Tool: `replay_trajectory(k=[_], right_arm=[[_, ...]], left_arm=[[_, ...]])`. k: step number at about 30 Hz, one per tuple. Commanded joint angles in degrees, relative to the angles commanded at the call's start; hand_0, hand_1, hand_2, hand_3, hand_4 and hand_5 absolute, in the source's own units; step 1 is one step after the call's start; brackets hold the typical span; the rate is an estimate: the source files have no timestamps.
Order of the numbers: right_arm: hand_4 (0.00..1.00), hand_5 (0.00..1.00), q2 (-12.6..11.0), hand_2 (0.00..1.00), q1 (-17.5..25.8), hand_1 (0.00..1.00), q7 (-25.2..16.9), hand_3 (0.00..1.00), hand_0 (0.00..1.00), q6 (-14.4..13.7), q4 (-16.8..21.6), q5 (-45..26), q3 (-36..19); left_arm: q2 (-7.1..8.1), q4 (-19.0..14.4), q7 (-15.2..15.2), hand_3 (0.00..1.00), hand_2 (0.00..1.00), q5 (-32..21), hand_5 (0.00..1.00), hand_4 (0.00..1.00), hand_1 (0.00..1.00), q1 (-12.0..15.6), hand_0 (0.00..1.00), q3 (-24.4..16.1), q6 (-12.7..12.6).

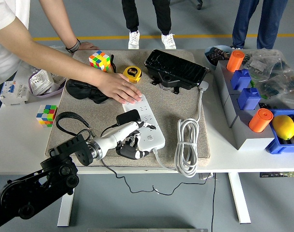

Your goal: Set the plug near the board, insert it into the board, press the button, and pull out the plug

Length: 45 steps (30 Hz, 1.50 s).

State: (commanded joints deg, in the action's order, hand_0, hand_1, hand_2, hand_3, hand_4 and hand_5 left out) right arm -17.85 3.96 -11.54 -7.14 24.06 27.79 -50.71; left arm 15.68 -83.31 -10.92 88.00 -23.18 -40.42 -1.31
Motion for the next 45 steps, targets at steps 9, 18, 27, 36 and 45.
replay_trajectory(k=[9, 18, 27, 36, 45], right_arm=[[0.759, 0.236, 0.04, 0.559, -0.08, 0.607, -0.01, 0.546, 0.603, 0.0, 0.01, 0.03, -0.15], [0.758, 0.236, -0.01, 0.559, -0.09, 0.607, -0.02, 0.546, 0.605, 0.02, 0.04, -0.02, -0.05], [0.758, 0.235, -0.07, 0.559, -0.28, 0.607, 0.0, 0.546, 0.606, 0.04, 0.05, -0.11, 0.11], [0.758, 0.236, -0.48, 0.559, -0.52, 0.607, 0.02, 0.546, 0.605, 0.03, 0.25, -0.05, 0.31], [0.758, 0.236, -0.72, 0.559, -0.55, 0.607, 0.06, 0.546, 0.605, 0.02, 0.48, 0.16, 0.37]], left_arm=[[-0.04, 1.13, 10.55, 0.63, 0.544, -3.2, 0.341, 0.945, 0.538, -0.22, 0.359, -2.18, -8.89], [-0.67, 4.71, 5.57, 0.741, 0.739, 8.16, 0.399, 0.998, 0.736, -2.26, 0.687, -1.68, -9.88], [-2.2, 9.62, 1.27, 0.791, 0.791, 16.32, 0.448, 0.998, 0.783, -5.04, 0.757, -0.9, -9.02], [-3.14, 14.4, -0.48, 0.763, 0.723, 20.47, 0.456, 0.998, 0.717, -6.54, 0.706, -0.43, -9.57], [-3.62, 16.83, -1.29, 0.701, 0.606, 21.14, 0.429, 0.998, 0.597, -7.25, 0.532, 0.4, -9.84]])
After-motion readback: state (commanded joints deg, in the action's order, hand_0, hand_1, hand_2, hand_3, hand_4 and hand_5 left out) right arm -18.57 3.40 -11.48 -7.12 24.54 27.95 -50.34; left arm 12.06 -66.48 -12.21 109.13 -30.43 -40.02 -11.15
